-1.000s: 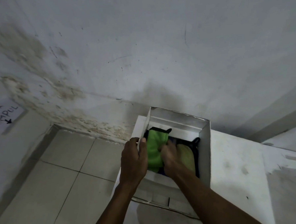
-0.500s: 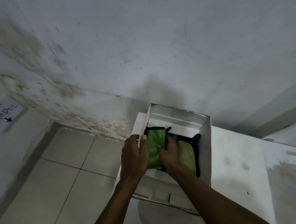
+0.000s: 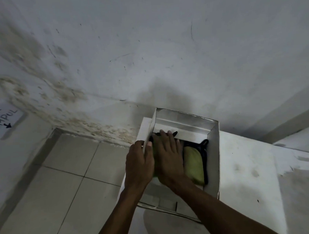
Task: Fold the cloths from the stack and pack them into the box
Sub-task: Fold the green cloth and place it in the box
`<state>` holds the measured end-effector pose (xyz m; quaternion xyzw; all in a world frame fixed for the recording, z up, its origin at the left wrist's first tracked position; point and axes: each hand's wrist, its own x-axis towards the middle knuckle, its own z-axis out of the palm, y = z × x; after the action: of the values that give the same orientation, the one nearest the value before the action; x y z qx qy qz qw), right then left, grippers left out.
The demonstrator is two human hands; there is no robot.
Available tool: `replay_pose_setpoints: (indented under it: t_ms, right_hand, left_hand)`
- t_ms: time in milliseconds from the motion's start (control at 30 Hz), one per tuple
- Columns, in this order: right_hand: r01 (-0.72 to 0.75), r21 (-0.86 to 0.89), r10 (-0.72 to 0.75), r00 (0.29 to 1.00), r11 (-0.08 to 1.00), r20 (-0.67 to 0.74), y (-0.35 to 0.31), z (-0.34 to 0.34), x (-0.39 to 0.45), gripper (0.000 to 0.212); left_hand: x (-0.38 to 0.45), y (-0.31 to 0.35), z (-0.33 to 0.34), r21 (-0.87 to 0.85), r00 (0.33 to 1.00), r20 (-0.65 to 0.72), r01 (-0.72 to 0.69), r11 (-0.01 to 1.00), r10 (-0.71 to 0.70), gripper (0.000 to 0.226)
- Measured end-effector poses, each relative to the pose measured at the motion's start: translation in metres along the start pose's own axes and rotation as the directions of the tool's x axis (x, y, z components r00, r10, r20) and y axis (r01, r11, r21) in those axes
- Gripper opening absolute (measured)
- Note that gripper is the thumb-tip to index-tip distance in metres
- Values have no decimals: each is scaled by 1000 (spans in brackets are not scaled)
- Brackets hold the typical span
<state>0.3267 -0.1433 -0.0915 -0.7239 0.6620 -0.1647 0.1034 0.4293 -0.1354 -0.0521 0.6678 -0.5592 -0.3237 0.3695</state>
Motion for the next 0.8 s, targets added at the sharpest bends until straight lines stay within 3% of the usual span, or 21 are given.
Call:
replay_pose_setpoints:
  t_ms: [167,433,633,800]
  right_hand:
    - [-82,-43,90,964,996,252,12,24,-4,69]
    - [-129,-143,158,964,981,214,13,46,-7,83]
    - [-132,-155,174,939,979,296,11,43,-3,81]
    - [-114,-107,151,877,988,456,12,23,5,87]
  left_hand:
    - [0,-1,-1,-1,1000,-18,-20,1000,20,30]
    - [-1,-5,1,1,1000,-5,-25,1000,25,45]
    - [-1,-5,0,27,999,-12,-40,999,40,44]
    - [-1,-3,-1,53,999,-15,-39,998,40,39]
